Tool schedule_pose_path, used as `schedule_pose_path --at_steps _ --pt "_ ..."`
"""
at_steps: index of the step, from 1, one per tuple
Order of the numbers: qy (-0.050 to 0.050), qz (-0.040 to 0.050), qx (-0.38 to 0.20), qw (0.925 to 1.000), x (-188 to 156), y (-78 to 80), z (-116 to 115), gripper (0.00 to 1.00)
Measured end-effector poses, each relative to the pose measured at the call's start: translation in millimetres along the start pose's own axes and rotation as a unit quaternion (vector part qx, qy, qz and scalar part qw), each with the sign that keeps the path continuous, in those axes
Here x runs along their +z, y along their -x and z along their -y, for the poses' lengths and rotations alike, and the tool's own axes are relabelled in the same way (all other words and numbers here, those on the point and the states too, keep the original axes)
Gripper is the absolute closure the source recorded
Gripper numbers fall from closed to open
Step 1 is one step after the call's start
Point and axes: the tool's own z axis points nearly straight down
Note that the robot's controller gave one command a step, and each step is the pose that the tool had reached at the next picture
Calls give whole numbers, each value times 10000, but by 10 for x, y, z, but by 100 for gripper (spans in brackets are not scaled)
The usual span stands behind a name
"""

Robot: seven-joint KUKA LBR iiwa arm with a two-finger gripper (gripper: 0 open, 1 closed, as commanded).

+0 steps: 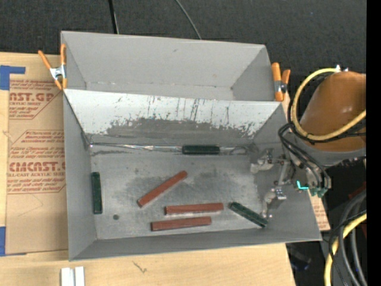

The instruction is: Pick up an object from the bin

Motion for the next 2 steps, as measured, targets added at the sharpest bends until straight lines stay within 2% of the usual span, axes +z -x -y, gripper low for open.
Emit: schedule_pose_path --at_steps 1,2 --pt "-6 41 -5 10000 -38 18 -4 0" --pt "-10 72 -150 9999 542 74 111 0"
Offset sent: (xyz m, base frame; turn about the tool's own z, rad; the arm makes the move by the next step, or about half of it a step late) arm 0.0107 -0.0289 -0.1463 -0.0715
